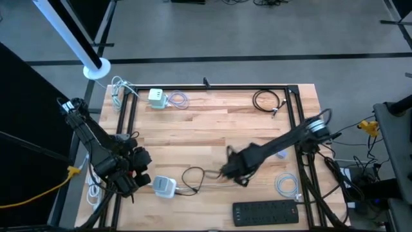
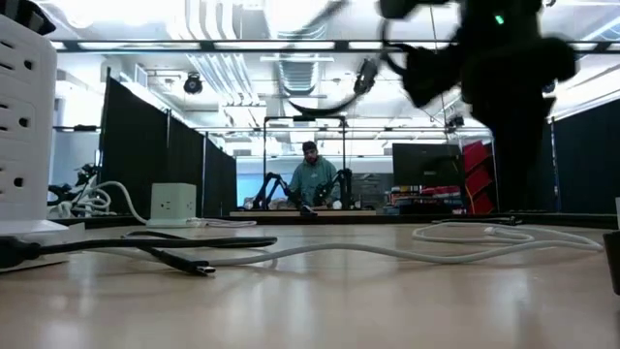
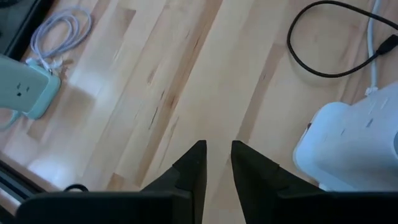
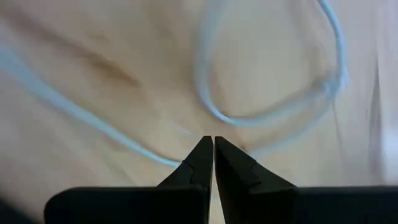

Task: Insert USB
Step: Insert the bottom black charger cable into the white outlet extension

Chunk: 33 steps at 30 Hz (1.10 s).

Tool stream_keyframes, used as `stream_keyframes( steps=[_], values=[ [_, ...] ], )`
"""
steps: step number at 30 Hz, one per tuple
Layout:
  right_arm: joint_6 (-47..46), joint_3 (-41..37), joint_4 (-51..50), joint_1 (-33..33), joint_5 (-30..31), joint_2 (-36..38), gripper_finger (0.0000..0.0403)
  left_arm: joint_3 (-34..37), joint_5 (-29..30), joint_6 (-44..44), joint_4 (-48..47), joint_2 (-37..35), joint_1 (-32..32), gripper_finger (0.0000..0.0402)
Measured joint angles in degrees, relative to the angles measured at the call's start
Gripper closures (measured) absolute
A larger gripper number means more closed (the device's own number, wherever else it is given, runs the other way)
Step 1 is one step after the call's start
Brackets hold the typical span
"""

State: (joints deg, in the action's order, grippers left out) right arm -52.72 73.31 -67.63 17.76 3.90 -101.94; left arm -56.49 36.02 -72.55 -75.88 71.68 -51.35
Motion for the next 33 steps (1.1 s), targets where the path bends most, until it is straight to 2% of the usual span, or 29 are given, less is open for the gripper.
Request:
stream_keyframes(
  steps=[3,8,12,16,18,21,25,28,33],
  values=[
    [-7.2,-9.2,0.5,-2.8,1.2,7.4,0.0403,0.0,0.1,0.3,0.0,-0.1,0.0,0.0338],
    [-12.3,-19.5,3.2,-6.5,-1.1,13.0,0.0403,0.0,0.1,0.1,0.5,-0.2,0.0,0.0338],
    [-12.0,-22.5,8.8,-8.4,-3.1,11.4,0.0403,0.0,0.1,0.1,0.9,-0.2,0.0,0.0338],
    [-10.4,-22.5,17.7,-10.3,-4.5,7.0,0.0403,0.0,0.9,0.1,1.4,-0.2,0.0,0.0338],
    [-9.2,-21.3,18.6,-11.4,-5.3,4.4,0.0403,0.0,1.4,0.1,1.4,-0.2,0.0,0.0338],
    [-5.6,-14.9,13.2,-13.0,-5.4,-1.3,0.0403,0.0,3.0,0.1,1.6,-0.3,0.1,0.0338],
    [2.5,-2.6,5.9,-15.4,-4.9,-9.8,0.0403,0.0,6.5,0.0,2.0,-0.7,0.3,0.0338],
    [7.7,8.8,4.6,-16.8,-3.9,-16.9,0.0403,0.0,9.3,0.0,2.4,-1.3,0.5,0.0338],
    [15.3,28.9,-3.3,-17.8,-3.8,-28.6,0.0403,0.0,11.5,0.0,3.0,-2.8,1.2,0.0338]
  ],
)
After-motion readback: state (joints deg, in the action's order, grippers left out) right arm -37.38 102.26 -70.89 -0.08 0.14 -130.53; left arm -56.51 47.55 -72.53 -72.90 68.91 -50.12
